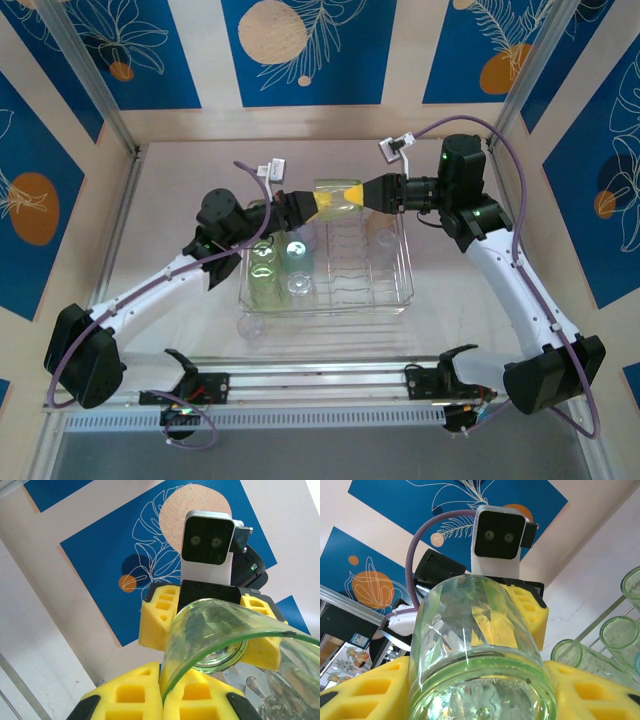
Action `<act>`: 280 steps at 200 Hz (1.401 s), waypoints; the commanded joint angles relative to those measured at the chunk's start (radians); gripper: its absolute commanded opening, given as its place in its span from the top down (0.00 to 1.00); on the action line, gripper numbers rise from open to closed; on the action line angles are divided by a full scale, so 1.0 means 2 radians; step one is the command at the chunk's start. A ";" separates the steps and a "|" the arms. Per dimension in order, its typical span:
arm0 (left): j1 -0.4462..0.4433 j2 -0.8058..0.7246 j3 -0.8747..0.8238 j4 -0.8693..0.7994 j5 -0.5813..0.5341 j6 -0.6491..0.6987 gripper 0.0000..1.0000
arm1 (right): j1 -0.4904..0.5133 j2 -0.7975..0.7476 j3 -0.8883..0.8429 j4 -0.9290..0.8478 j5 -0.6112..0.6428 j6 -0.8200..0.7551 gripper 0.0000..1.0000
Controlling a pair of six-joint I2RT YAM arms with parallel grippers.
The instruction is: Load the cups into the dish rack
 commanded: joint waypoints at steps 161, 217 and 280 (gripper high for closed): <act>0.001 -0.209 0.014 -0.584 -0.393 0.283 0.00 | -0.056 0.012 0.074 -0.475 0.352 -0.238 1.00; 0.001 -0.342 -0.043 -0.630 -0.489 0.314 0.00 | 0.038 0.059 0.067 -0.521 0.489 -0.266 1.00; 0.001 -0.403 -0.076 -0.639 -0.525 0.312 0.00 | 0.067 0.098 0.057 -0.536 0.579 -0.271 1.00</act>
